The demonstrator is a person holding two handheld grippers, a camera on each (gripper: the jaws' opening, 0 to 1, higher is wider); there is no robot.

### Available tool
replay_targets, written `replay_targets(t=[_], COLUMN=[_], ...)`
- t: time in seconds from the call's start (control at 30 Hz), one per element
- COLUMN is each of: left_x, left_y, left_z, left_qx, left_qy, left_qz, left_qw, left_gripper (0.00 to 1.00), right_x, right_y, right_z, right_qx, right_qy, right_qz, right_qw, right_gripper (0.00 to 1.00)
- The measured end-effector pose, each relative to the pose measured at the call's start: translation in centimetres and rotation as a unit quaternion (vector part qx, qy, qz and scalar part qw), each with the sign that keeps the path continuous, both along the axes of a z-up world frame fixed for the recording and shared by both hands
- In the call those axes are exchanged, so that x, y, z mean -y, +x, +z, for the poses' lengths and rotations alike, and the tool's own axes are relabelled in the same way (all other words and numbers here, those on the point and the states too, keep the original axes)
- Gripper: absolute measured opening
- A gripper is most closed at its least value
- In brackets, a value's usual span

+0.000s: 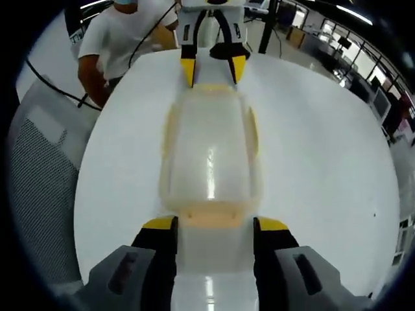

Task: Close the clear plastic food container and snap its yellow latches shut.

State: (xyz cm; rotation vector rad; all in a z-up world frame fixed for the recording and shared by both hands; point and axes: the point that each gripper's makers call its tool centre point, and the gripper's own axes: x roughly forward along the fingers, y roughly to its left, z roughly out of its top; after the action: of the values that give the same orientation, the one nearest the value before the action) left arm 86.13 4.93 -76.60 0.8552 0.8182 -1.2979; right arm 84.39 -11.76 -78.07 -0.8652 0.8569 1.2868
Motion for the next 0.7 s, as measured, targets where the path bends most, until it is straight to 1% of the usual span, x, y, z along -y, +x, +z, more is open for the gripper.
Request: replay_targets(t=[0.17, 0.27, 0.4, 0.5, 0.53, 0.7], left_x=[0.07, 0.10, 0.03, -0.04, -0.13, 0.16], left_y=[-0.05, 0.29, 0.35, 0.35, 0.29, -0.09], left_z=[-0.23, -0.17, -0.19, -0.23, -0.34, -0.89], left_qx=[-0.005, -0.001, -0.008, -0.016, -0.019, -0.037], left_qy=[-0.002, -0.006, -0.010, -0.012, -0.008, -0.002], left_qz=[-0.008, -0.009, -0.010, -0.011, -0.015, -0.036], left_qw=[0.9999, 0.9999, 0.9999, 0.9997, 0.9997, 0.9987], left_gripper=[0.34, 0.32, 0.32, 0.33, 0.35, 0.39], right_x=[-0.38, -0.58, -0.55, -0.54, -0.56, -0.55], right_y=[0.03, 0.00, 0.19, -0.02, -0.07, -0.13], right_z=[-0.36, -0.49, -0.60, -0.70, -0.71, -0.72], right_qx=[-0.004, -0.007, -0.011, -0.023, -0.025, -0.023], right_qy=[0.003, 0.004, 0.002, 0.002, 0.003, -0.002], right_qz=[0.001, 0.002, -0.003, -0.006, -0.008, -0.001], right_qw=[1.0000, 1.0000, 0.9999, 0.9997, 0.9997, 0.9997], right_gripper=[0.43, 0.41, 0.42, 0.40, 0.39, 0.39])
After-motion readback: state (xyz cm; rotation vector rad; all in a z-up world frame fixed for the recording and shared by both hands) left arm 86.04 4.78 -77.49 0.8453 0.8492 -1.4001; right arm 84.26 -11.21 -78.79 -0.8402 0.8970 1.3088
